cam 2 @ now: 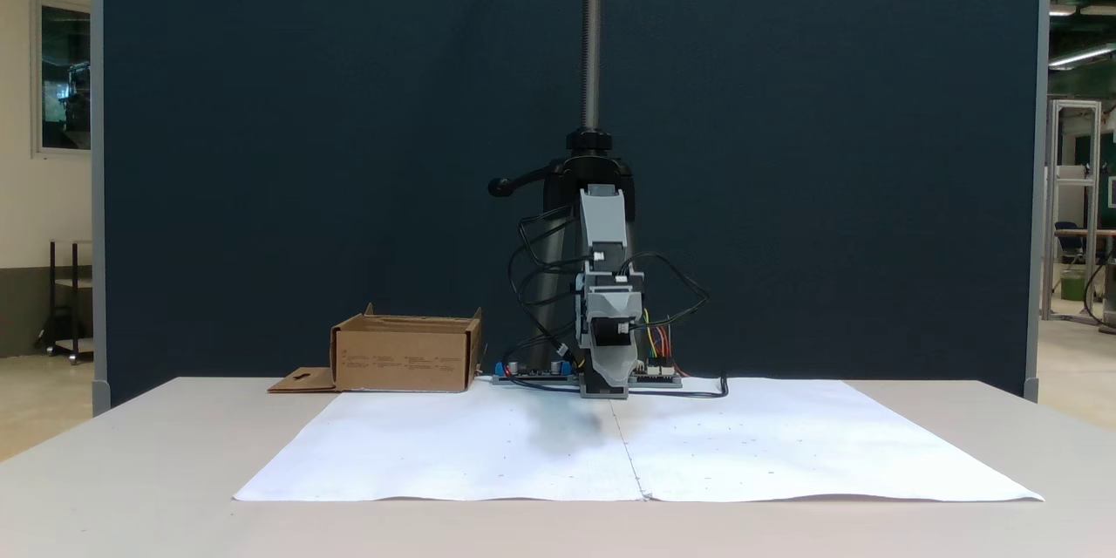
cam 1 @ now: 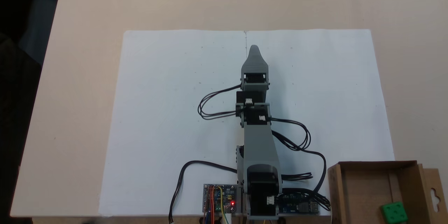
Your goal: Grasp a green dice and put it in the bin.
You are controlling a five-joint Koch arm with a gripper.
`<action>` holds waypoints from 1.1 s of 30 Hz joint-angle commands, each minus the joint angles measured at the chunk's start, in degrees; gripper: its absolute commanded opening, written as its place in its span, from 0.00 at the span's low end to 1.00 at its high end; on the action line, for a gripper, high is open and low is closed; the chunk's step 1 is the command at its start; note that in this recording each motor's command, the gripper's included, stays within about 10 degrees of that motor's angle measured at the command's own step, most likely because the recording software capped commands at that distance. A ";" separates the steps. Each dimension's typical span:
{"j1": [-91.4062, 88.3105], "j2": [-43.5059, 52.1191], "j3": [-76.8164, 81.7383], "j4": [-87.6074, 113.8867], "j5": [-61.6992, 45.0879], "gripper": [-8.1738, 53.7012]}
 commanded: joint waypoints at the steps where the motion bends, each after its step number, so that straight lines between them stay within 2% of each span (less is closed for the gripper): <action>1: -0.53 2.81 0.70 -9.56 -5.54 0.85; 20: -0.53 10.20 18.28 -43.31 -6.59 0.85; 33: 2.02 12.04 19.69 -44.74 -6.86 0.87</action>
